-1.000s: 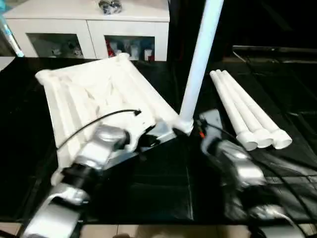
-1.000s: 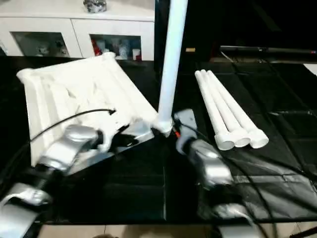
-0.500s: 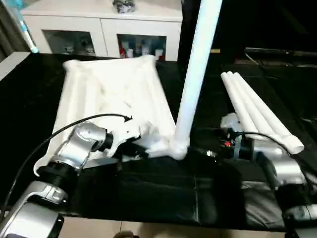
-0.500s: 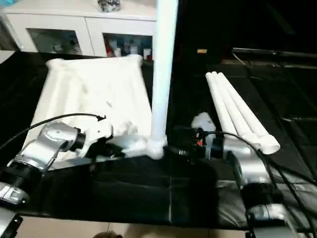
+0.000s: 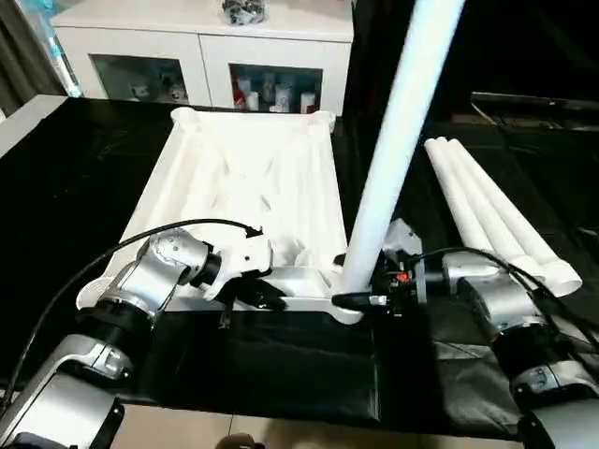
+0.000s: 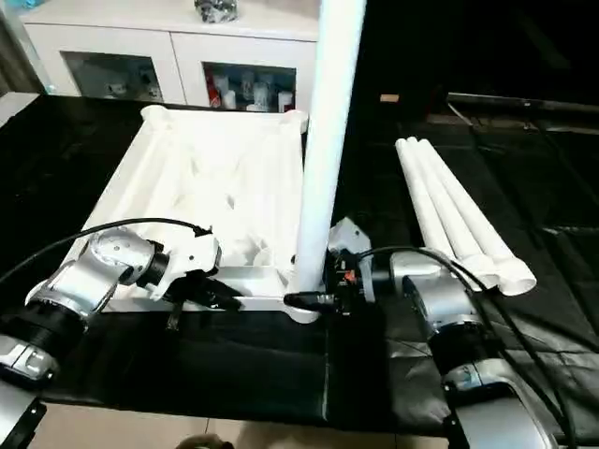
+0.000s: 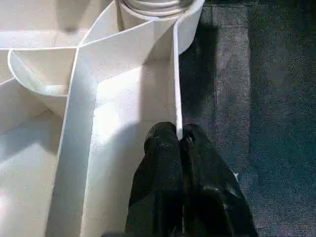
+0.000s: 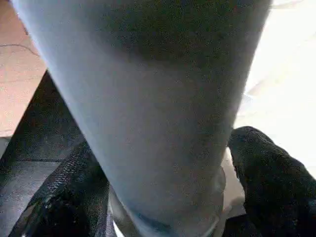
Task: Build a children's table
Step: Rotate leg to tighten
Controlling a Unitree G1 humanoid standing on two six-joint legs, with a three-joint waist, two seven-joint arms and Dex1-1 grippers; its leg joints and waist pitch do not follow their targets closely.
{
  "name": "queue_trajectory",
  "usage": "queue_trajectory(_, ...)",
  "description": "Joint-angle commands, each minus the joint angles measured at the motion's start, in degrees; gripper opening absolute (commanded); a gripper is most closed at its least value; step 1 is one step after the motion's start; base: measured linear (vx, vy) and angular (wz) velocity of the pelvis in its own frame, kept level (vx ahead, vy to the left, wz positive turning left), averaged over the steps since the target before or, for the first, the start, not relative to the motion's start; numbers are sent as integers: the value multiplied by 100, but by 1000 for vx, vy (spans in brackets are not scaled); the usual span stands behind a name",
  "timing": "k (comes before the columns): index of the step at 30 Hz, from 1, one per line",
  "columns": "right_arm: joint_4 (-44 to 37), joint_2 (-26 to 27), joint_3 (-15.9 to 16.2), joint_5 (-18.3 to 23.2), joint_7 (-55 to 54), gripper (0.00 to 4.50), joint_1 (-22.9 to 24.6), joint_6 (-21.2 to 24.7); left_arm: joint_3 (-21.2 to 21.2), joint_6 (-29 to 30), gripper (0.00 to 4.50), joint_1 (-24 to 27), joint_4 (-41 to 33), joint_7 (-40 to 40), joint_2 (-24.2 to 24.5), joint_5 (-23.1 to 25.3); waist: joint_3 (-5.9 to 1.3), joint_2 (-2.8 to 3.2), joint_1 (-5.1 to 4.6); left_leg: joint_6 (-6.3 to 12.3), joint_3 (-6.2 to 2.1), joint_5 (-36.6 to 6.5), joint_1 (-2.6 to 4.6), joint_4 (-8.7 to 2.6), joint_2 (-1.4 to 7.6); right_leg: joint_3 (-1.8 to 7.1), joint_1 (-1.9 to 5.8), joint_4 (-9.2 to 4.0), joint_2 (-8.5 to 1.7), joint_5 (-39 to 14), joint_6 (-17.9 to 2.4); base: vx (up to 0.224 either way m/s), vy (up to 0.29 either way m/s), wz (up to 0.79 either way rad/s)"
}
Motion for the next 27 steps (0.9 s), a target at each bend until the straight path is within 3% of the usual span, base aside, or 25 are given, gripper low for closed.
queue_trajectory(1,25,-19,69,-52,102,351,-67,-57,-202,-86,0,-59,-8,-205,-15,110,-403,-10,-31,387,-174,-717,81,-352,463,400,271,-392,-674,-888,-1040,0,0,0)
queue_trajectory(3,43,-19,77,-54,117,350,-63,-68,-202,-95,0,-51,-7,-208,-8,108,-407,-15,-28,406,-175,-670,78,-349,463,398,273,-382,-676,-818,-1055,0,0,0)
queue_trajectory(5,66,-12,83,-45,128,309,-49,-62,-192,-92,0,-30,-10,-204,-1,102,-406,-21,-27,414,-171,-660,79,-346,462,400,270,-383,-676,-804,-1058,0,0,0)
queue_trajectory(9,129,11,111,-69,153,281,-36,-108,-185,-129,0,-24,37,-198,-1,109,-401,-16,-25,400,-172,-692,80,-349,461,399,267,-399,-678,-941,-1020,0,0,0)
queue_trajectory(20,-42,91,187,-46,138,269,151,-71,-146,-88,0,4,72,-146,-23,84,-409,22,-27,374,-177,-735,87,-347,463,396,270,-387,-668,-777,-1081,0,0,0)
queue_trajectory(22,-178,144,150,23,32,268,298,71,-39,127,0,-10,113,31,-123,13,-413,55,-25,362,-181,-750,91,-345,466,398,267,-385,-670,-763,-1092,0,0,0)
queue_trajectory(25,-357,314,-27,148,-456,268,485,440,214,625,0,-114,163,535,-380,-118,-396,45,-15,318,-185,-842,105,-363,481,399,263,-402,-674,-832,-1124,0,0,0)
queue_trajectory(27,-436,653,-242,136,-1418,268,635,795,667,1318,0,-301,123,1408,-856,-400,-345,40,-39,163,-179,-1183,154,-398,479,409,236,-493,-687,-1515,-1006,0,0,0)
